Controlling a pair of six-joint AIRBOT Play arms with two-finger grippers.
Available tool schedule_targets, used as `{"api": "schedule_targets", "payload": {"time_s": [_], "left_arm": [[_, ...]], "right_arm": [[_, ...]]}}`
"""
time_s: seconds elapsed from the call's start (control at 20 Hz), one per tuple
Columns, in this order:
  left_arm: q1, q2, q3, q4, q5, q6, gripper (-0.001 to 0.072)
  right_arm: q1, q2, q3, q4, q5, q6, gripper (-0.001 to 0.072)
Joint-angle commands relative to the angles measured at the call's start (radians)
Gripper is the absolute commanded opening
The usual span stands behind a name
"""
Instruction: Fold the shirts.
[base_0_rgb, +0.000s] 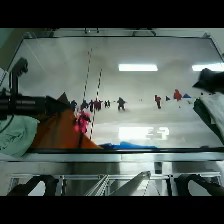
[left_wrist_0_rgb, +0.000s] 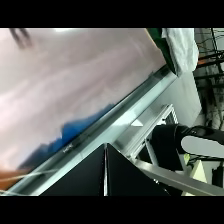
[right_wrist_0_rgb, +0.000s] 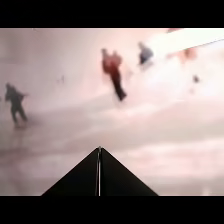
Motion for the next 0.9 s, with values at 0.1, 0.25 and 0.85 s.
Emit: {"api": "schedule_targets", "payload": {"time_s": [0.1,0.25,0.85], "left_arm": [[0.029,0.233,-0.324,0.002,0.05,-0.003,0.0012],[0.029,0.275,-0.371,0.002,0.052,-0.003,0.0012],[0.029,0.31,-0.38,0.002,0.108,-0.003,0.0011]], "right_arm": [[0.277,0.09,-0.296,-0.094,-0.144,-0.033,0.0009],[0.276,0.103,-0.294,-0.083,-0.177,-0.033,0.001],[0.276,0.105,-0.296,-0.075,-0.143,-0.032,0.001]]}}
